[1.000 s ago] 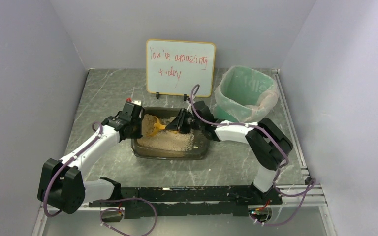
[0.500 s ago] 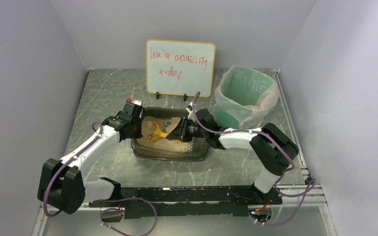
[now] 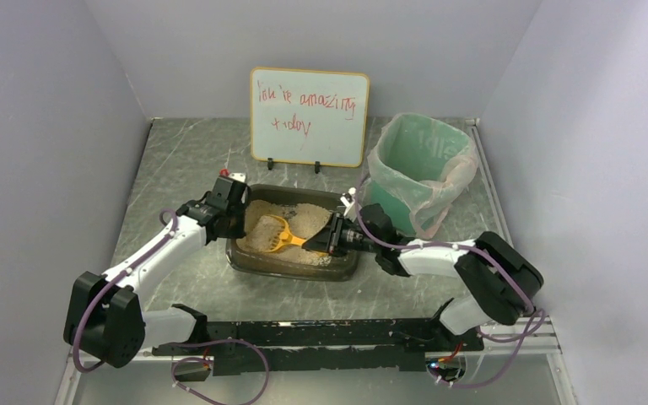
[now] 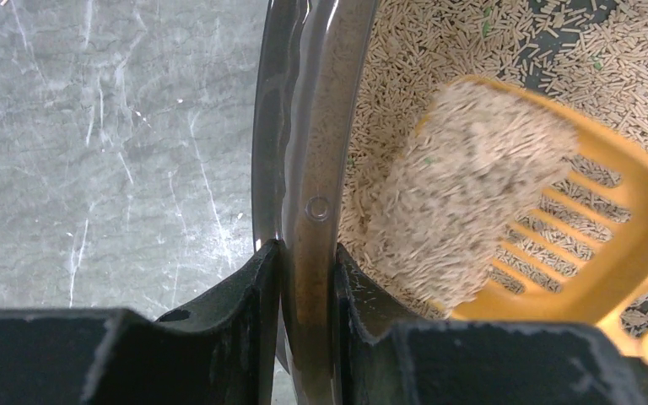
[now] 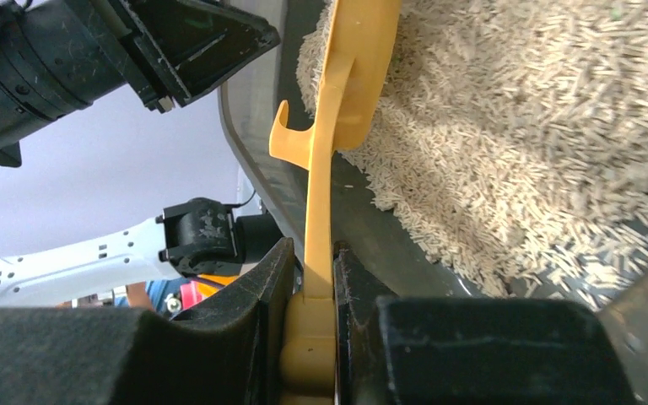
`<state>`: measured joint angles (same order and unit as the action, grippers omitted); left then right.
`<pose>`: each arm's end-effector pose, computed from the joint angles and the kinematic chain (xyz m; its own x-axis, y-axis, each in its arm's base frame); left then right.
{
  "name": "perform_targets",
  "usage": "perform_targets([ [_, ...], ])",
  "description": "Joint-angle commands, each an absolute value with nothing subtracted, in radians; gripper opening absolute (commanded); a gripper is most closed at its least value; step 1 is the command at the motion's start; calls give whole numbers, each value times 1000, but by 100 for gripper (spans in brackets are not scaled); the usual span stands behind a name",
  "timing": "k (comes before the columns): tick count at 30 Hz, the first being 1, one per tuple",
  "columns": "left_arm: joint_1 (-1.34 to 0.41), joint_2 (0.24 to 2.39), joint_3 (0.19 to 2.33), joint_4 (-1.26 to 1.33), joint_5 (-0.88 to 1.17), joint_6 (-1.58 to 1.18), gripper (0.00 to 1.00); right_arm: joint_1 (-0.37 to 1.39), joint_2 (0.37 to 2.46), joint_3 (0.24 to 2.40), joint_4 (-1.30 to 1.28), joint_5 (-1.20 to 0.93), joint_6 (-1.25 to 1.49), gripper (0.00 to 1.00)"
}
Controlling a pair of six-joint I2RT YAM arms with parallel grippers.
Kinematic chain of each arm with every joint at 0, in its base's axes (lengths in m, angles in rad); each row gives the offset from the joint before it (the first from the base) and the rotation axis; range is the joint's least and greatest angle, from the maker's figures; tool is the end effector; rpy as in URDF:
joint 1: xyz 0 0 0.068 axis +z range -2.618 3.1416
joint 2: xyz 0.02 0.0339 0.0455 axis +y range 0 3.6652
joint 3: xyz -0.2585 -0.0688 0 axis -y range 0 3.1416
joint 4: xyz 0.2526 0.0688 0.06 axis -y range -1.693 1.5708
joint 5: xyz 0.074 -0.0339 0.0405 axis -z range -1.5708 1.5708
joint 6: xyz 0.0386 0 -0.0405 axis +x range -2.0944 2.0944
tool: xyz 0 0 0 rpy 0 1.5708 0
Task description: Clean the litter box
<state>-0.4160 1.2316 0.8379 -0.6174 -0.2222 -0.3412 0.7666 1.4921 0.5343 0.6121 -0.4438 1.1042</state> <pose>0.2317 -0.0931 0.2212 -0.8265 0.0083 -0.5628 0.0112 0.9999 -0.0017 0.2021 0.2176 0.1622 -0.9292 0.2249 -0.2933 -0.1947 0.3765 0.9057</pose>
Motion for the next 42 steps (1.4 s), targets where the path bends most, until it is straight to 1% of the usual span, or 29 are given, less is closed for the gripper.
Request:
perform_targets([
  [1,-436,1184,840,-579,-150,-346,25,738,1387,477,736,-387,1124,0],
  [7,-447,1192,842,-583,-158,-342,24,713,1274,396,759,-368,1137,0],
  [12,-449,1200,847,-589,-163,-344,25,665,1141,324,727,-375,1135,0],
  [17,-451,1204,850,-591,-164,-344,24,613,1039,209,798,-403,1205,0],
  [22,-451,1209,854,-593,-161,-345,24,591,1013,151,870,-426,1262,0],
  [23,-450,1207,853,-592,-159,-345,25,590,1011,131,917,-421,1283,0],
  [25,-451,1206,857,-594,-156,-346,25,585,1030,117,974,-469,1313,0],
  [28,-451,1205,856,-594,-156,-349,26,568,1004,65,1032,-437,1356,0],
  [30,-451,1210,858,-598,-158,-351,29,569,1015,83,1040,-496,1350,0],
  [33,-450,1219,860,-599,-151,-350,34,540,953,52,1016,-448,1359,0],
  [36,-451,1219,862,-601,-153,-351,37,553,960,100,989,-516,1325,0],
  [39,-451,1216,861,-600,-155,-351,42,549,883,79,923,-443,1313,0],
  [40,-451,1216,862,-600,-157,-351,43,575,889,102,902,-459,1288,0],
  [42,-451,1219,863,-602,-159,-352,46,574,869,105,870,-476,1284,0],
])
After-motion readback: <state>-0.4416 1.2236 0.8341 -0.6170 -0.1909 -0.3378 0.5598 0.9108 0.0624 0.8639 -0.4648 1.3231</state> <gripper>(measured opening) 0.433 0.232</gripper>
